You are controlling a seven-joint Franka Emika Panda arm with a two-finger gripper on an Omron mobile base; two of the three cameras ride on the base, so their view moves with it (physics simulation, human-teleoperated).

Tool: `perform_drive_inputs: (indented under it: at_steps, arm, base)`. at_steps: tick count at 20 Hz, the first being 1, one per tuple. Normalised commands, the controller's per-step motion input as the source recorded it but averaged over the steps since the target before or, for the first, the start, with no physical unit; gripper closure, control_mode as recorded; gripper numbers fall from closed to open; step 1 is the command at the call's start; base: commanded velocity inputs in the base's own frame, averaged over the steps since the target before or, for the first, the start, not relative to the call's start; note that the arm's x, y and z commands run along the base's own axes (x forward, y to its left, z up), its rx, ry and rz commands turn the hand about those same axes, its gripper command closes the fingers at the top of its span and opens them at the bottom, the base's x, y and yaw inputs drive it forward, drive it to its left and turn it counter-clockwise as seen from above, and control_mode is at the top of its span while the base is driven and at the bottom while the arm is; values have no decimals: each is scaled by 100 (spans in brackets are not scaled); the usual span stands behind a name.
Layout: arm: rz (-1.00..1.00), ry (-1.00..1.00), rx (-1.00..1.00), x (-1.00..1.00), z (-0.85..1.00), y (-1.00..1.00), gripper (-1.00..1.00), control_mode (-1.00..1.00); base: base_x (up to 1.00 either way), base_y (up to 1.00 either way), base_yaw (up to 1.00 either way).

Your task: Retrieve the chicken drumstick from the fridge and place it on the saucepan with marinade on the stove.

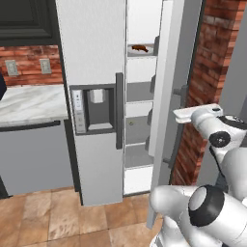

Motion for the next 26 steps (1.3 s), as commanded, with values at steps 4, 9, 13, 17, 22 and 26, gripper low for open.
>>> perform_drive_inputs:
  at_steps: [4, 9, 13, 17, 22, 26]
  arm:
    - [-30, 0, -1, -48, 50, 76, -100, -100]
    - [-27, 0, -1, -16, 57, 81, -100, -100]
    - [-23, 0, 0, -2, 60, 68, -100, -100]
    - [-14, 0, 0, 0, 62, 48, -100, -100]
    - [-9, 0, 1, 0, 79, 27, -100, -100]
    - [-10, 0, 0, 0, 85, 30, -100, -100]
  base:
    - [0, 0, 0]
    - [0, 0, 0]
    - [0, 0, 0]
    - [0, 0, 0]
    - [0, 0, 0]
    - [0, 0, 0]
